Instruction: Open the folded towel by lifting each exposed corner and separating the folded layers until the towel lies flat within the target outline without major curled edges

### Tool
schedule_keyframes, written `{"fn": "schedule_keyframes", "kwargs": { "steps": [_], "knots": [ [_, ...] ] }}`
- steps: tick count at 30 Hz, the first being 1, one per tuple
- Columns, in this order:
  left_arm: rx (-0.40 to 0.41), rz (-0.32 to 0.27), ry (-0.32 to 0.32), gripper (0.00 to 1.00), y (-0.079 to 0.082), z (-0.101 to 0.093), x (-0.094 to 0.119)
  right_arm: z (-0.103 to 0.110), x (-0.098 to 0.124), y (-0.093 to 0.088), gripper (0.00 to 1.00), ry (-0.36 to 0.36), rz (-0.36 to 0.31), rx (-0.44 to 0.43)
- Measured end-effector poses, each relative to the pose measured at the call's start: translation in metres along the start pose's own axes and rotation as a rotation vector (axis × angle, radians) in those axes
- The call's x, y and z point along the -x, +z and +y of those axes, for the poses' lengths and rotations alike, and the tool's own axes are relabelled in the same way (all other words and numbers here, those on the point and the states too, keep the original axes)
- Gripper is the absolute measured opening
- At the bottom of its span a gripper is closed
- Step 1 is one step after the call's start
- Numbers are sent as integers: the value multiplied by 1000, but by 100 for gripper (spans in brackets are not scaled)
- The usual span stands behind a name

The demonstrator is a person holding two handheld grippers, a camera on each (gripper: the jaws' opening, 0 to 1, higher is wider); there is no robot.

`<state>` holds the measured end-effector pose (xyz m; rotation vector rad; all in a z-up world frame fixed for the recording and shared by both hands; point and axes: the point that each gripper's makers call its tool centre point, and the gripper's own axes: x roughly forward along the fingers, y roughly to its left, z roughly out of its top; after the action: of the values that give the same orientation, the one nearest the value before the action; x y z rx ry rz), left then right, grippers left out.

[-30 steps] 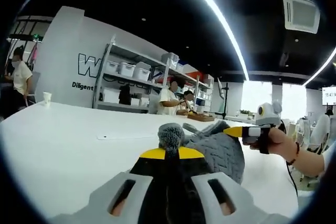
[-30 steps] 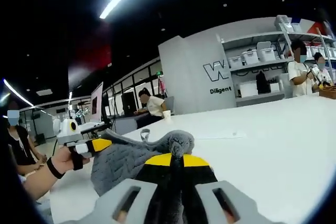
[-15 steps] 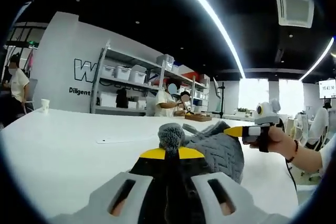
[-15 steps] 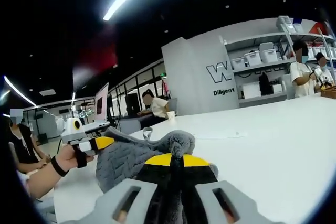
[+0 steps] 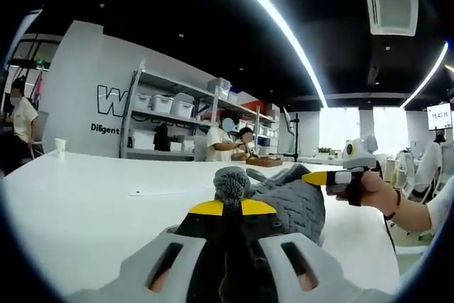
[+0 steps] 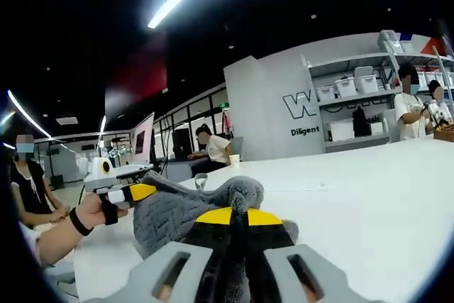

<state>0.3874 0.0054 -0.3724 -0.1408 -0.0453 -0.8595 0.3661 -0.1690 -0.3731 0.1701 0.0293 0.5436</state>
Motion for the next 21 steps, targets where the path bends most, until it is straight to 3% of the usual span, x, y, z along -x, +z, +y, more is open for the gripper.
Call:
{"fn": "schedule_keyframes", "kwargs": {
  "steps": [13, 21],
  "knots": [
    [-71, 3, -24, 4, -2, -18, 13, 8, 13, -5, 0, 17, -19, 11],
    [-67, 1, -30, 4, -2, -10, 13, 0, 13, -3, 0, 24, -24, 18]
  ]
}}
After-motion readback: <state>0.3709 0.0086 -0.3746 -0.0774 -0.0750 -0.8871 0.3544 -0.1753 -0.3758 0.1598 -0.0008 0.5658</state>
